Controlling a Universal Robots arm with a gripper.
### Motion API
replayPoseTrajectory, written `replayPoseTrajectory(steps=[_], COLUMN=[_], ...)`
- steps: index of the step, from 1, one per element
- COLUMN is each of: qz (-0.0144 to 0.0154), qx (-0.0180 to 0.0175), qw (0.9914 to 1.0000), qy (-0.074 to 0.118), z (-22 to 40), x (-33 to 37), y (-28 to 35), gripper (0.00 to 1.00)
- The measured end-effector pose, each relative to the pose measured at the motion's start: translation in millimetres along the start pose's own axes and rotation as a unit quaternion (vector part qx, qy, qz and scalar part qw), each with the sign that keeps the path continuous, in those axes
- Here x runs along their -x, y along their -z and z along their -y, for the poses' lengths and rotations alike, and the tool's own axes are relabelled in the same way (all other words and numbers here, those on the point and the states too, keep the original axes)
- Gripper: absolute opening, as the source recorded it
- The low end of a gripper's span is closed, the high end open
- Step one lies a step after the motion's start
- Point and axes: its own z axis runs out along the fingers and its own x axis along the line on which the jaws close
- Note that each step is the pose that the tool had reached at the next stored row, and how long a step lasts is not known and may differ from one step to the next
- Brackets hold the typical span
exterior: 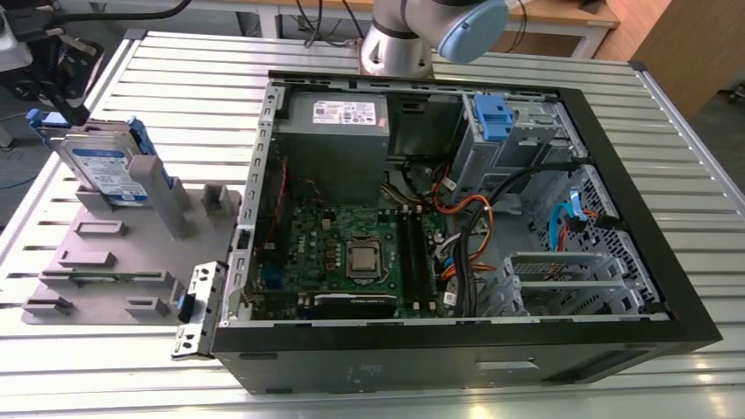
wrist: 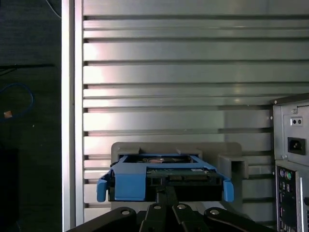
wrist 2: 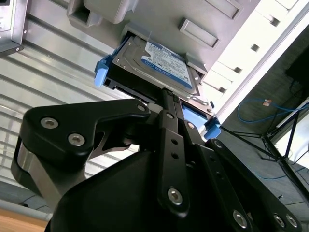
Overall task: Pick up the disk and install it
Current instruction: 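Pick up the disk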
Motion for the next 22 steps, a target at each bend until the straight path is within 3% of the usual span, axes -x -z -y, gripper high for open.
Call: replayPoseTrajectory(steps=[5,11,22], qz=[-0.0016,-0.0034,-0.0037], qx=[0.0009,0.0018,0.0019], qw=[0.99931,0.99690,0.99659], qy=[0.037,0.079,0.082], z=[0.0,0.0,0.0], x=[0.0,0.0,0.0], y=[0.0,0.0,0.0], gripper=[0.11,0.11,0.11])
